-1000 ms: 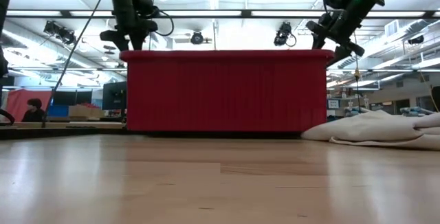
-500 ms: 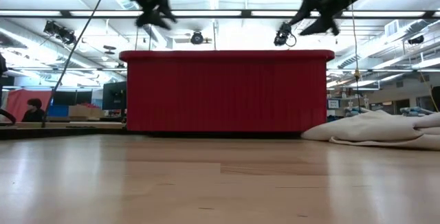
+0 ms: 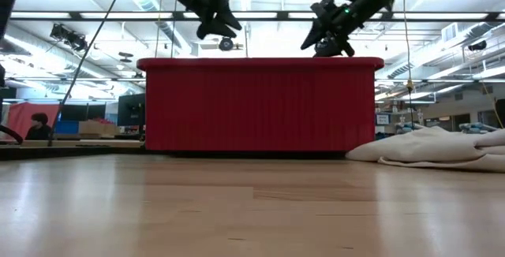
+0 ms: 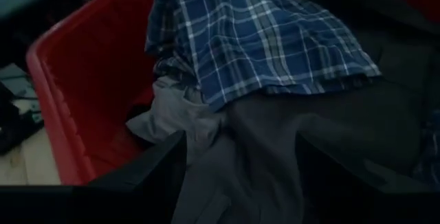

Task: Fold Laundry from Bin
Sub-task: Remove the black shorts from the laundry bin

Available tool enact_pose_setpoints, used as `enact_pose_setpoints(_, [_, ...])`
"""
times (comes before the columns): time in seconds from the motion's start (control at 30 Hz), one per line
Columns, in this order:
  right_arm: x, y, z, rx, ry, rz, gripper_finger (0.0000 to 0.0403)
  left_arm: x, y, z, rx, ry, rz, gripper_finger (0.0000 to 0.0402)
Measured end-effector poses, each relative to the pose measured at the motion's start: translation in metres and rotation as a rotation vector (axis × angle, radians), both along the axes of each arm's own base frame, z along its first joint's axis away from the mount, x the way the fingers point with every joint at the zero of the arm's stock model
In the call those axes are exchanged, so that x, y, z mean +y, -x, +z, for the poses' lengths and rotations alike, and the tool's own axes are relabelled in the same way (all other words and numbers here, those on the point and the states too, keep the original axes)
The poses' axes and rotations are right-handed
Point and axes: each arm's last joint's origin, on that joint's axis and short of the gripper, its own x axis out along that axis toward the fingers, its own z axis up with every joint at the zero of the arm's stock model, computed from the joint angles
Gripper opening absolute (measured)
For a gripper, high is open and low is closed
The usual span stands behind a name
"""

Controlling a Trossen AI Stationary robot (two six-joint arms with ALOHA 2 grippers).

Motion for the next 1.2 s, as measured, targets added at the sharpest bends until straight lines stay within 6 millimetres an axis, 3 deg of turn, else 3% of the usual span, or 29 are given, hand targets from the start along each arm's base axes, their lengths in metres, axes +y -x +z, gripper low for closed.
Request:
enact_pose_setpoints(0.23, [-0.018, -0.011, 0.000, 0.166, -0.086, -0.084, 0.0277, 0.003, -0.002, -0.006, 0.042, 0.019, 0.116, 0.0188])
enact_pose_setpoints(0.5, [-0.030, -0.022, -0.006, 0.298, -0.072, -0.023, 0.0277, 0.003, -0.004, -0.007, 0.044, 0.023, 0.120, 0.0188])
enact_pose_setpoints(0.7, [-0.038, -0.028, -0.015, 0.229, -0.162, 0.045, 0.0271, -0.005, -0.006, -0.012, 0.093, 0.076, 0.103, 0.0188])
enact_pose_setpoints(0.87, [-0.053, -0.035, -0.037, 0.225, -0.225, 0.063, 0.0257, -0.005, -0.004, -0.014, 0.122, 0.058, 0.084, 0.0188])
enact_pose_setpoints(1.03, [-0.049, -0.033, -0.047, 0.290, -0.293, 0.094, 0.0252, -0.010, -0.007, -0.015, 0.139, 0.065, 0.062, 0.0188])
enact_pose_setpoints(1.2, [-0.042, -0.030, -0.039, 0.307, -0.278, 0.107, 0.0249, -0.016, -0.010, -0.018, 0.169, 0.086, 0.048, 0.0188])
